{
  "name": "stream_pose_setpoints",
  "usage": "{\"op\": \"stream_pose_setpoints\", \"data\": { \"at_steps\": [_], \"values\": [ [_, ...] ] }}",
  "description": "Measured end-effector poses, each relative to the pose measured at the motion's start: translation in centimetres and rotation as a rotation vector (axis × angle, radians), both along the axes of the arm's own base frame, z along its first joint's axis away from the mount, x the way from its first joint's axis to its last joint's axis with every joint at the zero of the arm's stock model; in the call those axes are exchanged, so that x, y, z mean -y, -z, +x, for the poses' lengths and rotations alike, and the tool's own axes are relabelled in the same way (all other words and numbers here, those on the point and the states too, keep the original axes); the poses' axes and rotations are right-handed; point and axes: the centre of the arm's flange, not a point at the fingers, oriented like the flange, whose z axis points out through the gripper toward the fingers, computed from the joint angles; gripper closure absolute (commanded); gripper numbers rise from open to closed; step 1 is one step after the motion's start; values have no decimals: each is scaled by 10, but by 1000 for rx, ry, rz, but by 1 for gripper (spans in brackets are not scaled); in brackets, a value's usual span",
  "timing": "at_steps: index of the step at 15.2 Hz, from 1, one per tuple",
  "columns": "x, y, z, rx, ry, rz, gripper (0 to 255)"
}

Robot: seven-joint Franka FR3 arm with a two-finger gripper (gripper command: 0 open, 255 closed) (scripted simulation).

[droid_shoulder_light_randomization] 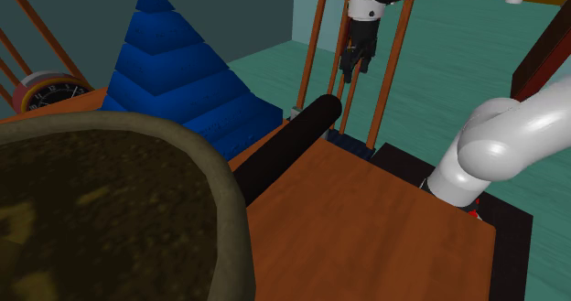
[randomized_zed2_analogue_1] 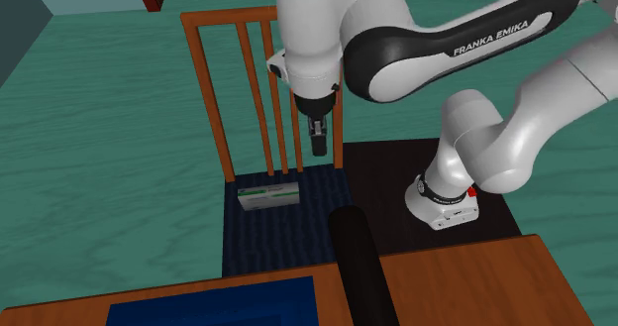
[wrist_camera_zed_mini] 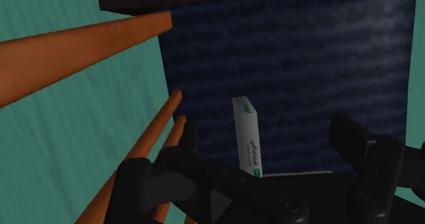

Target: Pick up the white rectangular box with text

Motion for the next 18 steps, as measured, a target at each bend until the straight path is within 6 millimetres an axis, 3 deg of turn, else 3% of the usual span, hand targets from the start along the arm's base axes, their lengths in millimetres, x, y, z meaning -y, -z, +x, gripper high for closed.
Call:
{"op": "stream_pose_setpoints", "data": {
  "at_steps": [15,18],
  "values": [
    [-21,161,108,21,-87,-6,0],
    [-22,181,115,23,-94,-6,0]
  ]
}}
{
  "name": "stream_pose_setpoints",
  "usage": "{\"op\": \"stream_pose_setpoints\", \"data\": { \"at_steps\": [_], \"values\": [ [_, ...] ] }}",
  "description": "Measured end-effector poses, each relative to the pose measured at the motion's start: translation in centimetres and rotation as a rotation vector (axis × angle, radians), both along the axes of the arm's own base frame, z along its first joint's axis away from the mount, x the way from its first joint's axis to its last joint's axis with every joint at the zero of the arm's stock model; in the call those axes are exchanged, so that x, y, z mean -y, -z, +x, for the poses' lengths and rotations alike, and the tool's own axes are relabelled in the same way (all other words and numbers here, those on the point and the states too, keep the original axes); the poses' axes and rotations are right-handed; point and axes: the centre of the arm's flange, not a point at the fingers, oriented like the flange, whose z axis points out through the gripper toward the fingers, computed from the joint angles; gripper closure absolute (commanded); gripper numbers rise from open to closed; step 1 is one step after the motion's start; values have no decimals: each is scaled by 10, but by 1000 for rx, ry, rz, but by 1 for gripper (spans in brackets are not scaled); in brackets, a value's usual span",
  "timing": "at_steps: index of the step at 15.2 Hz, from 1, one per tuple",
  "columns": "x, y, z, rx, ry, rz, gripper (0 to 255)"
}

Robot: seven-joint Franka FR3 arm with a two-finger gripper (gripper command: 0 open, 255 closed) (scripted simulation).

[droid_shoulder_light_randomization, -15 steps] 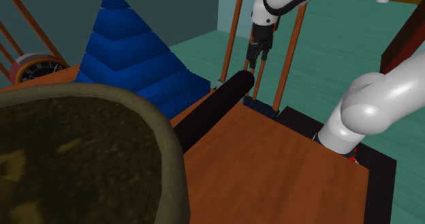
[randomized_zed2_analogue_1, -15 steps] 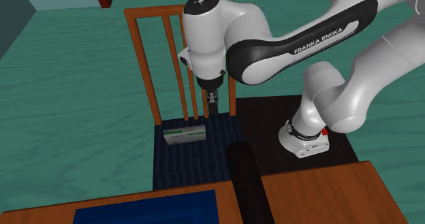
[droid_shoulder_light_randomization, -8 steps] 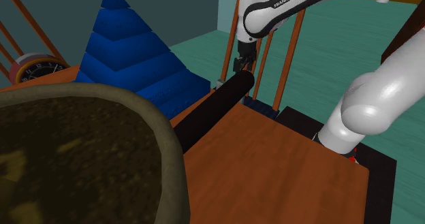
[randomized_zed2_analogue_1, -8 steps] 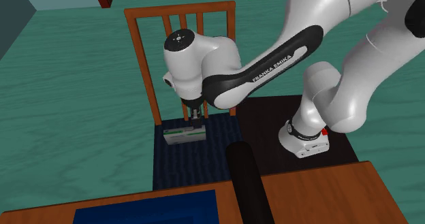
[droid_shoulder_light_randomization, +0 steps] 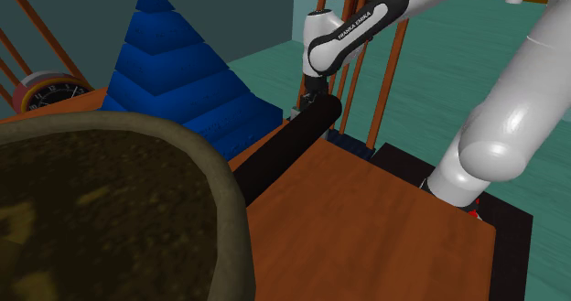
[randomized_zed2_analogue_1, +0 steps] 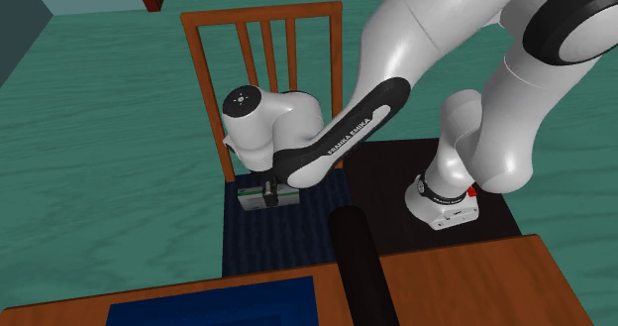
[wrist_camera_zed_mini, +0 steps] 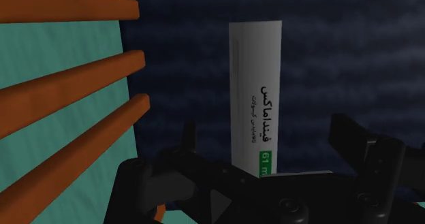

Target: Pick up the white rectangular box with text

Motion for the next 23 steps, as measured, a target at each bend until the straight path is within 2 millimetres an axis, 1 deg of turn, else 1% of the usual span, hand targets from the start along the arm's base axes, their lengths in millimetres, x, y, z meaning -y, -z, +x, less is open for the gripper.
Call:
{"op": "stream_pose_setpoints", "data": {
  "at_steps": [6,7,17,19,23],
  "values": [
    [0,32,0,0,-1,0,0],
    [0,34,0,0,-1,0,255],
    [0,35,1,2,-1,0,255],
    [0,29,0,1,-1,0,255],
    [0,10,1,1,-1,0,255]
  ]
}}
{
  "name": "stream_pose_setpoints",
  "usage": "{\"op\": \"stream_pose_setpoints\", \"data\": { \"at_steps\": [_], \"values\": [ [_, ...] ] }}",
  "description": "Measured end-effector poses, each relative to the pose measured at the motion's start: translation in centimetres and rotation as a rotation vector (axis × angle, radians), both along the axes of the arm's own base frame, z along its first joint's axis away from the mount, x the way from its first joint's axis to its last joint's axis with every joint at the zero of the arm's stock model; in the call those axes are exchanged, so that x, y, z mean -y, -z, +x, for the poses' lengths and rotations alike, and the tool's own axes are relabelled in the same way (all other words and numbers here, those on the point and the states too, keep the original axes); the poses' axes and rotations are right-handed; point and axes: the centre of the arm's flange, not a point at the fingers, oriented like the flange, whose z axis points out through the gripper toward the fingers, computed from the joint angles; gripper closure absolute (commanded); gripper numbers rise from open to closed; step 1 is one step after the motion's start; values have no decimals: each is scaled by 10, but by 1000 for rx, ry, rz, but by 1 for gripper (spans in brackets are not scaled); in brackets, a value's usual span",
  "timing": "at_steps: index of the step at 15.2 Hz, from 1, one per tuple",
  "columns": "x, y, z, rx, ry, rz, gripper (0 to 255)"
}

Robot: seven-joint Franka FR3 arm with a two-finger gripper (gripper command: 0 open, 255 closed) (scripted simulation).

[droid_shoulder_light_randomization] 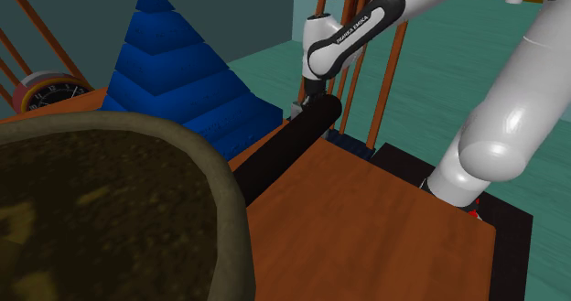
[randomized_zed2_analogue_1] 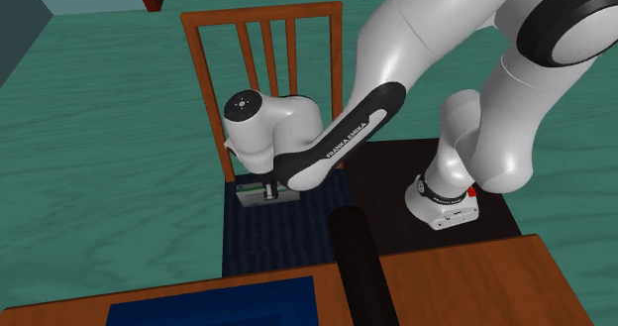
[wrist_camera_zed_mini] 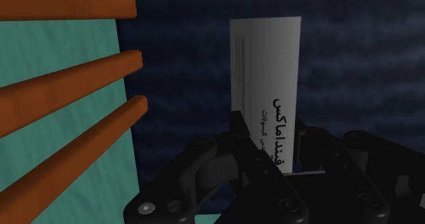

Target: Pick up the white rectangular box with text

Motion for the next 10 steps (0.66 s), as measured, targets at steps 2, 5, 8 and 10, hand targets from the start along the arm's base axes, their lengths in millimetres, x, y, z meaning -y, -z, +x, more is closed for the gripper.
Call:
{"op": "stream_pose_setpoints", "data": {
  "at_steps": [2,5,8,10],
  "values": [
    [0,-11,0,0,0,0,255],
    [0,-27,-1,0,0,0,255],
    [0,-44,0,0,0,0,255],
    [0,-53,1,0,0,0,255]
  ]
}}
